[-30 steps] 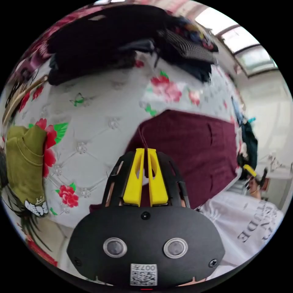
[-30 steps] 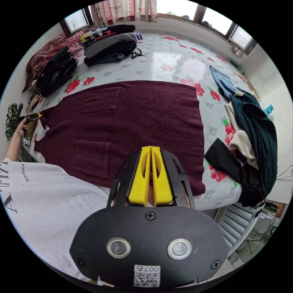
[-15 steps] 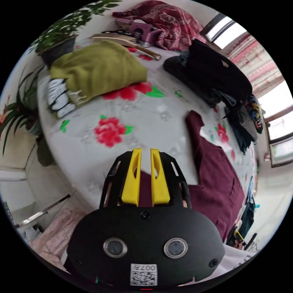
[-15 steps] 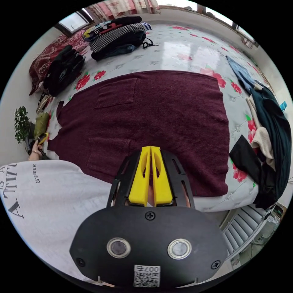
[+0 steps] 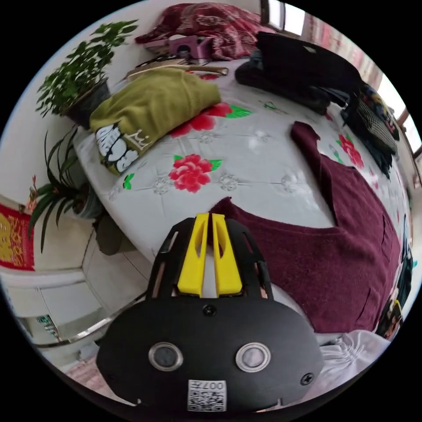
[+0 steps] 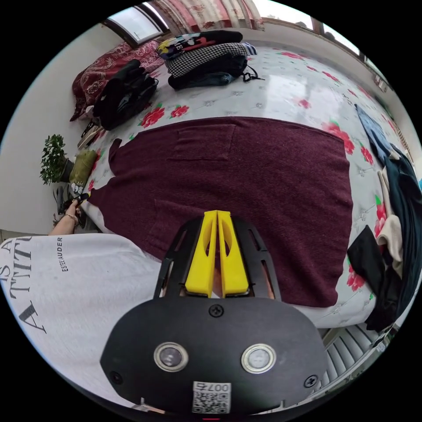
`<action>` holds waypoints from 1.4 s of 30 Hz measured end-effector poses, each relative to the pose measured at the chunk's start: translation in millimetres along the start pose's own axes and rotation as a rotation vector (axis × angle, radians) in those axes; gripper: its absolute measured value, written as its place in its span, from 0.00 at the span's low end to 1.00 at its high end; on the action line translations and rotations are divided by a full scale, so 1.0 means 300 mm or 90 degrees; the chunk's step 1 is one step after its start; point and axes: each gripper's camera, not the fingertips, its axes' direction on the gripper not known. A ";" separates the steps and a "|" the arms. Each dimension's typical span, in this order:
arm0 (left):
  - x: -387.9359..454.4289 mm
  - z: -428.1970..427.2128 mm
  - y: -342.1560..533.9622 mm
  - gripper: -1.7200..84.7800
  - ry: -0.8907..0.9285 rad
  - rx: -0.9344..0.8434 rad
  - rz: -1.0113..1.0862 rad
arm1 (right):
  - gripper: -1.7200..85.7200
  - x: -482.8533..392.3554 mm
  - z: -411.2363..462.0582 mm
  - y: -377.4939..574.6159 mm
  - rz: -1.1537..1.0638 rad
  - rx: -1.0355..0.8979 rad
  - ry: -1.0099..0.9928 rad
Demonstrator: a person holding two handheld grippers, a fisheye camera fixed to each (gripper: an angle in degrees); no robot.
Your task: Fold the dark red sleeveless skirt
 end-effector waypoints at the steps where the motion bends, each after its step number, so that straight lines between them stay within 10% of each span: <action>1: 0.041 -0.060 0.001 0.02 0.036 0.026 0.018 | 0.02 0.028 -0.011 0.037 0.011 0.007 -0.002; 11: 0.633 -0.681 0.226 0.01 0.366 0.168 0.303 | 0.02 0.316 -0.059 0.338 0.147 0.067 -0.085; 23: 1.237 -0.298 0.532 0.10 0.481 -0.055 0.397 | 0.02 0.400 -0.045 0.434 0.135 0.070 -0.103; 35: 0.824 -0.360 -0.092 0.16 0.137 0.216 0.150 | 0.02 0.441 0.055 0.385 0.121 0.008 -0.088; 42: 0.870 -0.069 -0.392 0.18 0.028 0.097 0.128 | 0.02 0.430 0.082 0.319 0.122 -0.011 -0.071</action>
